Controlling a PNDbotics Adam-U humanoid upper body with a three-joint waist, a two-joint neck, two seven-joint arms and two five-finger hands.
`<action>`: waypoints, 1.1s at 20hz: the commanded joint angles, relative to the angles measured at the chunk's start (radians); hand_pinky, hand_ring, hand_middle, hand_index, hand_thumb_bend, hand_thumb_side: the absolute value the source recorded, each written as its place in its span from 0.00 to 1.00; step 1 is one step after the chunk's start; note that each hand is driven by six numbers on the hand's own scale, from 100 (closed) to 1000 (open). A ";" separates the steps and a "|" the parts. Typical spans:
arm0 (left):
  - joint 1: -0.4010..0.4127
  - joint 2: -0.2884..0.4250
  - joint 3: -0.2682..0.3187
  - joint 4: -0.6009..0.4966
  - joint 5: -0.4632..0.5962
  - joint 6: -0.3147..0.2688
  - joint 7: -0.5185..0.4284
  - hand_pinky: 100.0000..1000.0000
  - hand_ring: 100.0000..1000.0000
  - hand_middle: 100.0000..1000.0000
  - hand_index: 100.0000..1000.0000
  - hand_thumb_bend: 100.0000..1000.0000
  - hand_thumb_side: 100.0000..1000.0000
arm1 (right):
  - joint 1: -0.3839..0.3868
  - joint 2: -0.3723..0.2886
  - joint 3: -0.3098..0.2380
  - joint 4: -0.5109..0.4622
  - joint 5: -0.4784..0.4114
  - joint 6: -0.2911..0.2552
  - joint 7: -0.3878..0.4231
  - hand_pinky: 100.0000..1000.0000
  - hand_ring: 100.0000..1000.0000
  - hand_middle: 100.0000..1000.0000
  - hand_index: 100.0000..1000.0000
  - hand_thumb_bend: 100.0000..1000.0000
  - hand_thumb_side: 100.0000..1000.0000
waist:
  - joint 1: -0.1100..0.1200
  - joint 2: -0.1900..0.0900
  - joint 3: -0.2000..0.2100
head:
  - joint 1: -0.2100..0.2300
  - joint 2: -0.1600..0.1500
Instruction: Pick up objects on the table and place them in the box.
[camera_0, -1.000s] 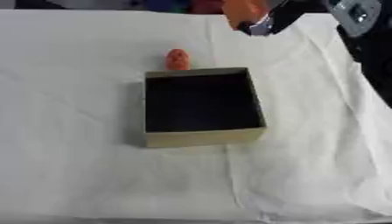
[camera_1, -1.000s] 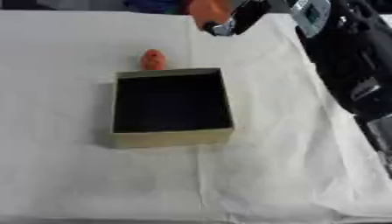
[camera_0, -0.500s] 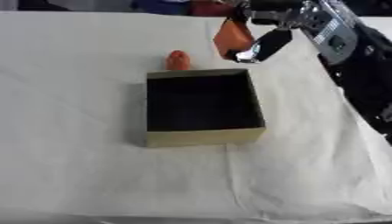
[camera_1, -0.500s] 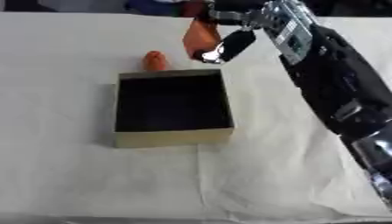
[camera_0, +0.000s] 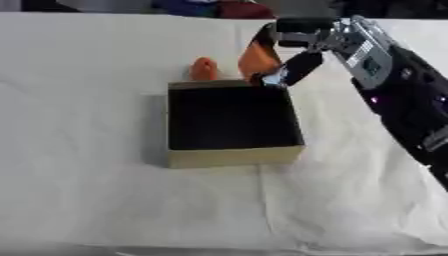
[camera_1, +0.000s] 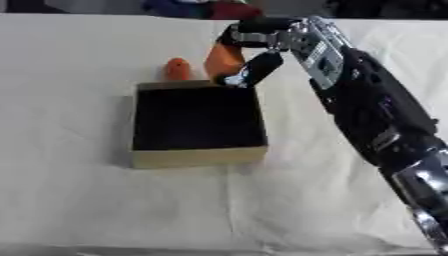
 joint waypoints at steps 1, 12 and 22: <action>-0.008 0.019 0.000 -0.017 0.001 0.000 -0.003 0.74 0.51 0.61 0.74 0.00 0.81 | -0.010 -0.007 0.003 -0.009 -0.016 -0.238 0.256 0.66 0.61 0.49 0.58 0.00 0.56 | 0.005 -0.015 0.000 | -0.003 0.005; -0.007 0.017 0.000 -0.017 -0.003 0.002 -0.003 0.74 0.51 0.61 0.74 0.00 0.81 | 0.013 -0.007 0.030 -0.021 -0.045 -0.222 0.304 0.67 0.62 0.51 0.61 0.00 0.61 | 0.005 -0.008 -0.005 | -0.007 0.005; -0.003 0.014 0.001 -0.017 -0.003 0.005 -0.003 0.74 0.51 0.61 0.74 0.00 0.82 | 0.002 -0.007 0.013 -0.057 0.040 -0.250 0.218 0.62 0.59 0.46 0.57 0.00 0.51 | 0.001 -0.013 -0.006 | -0.002 0.005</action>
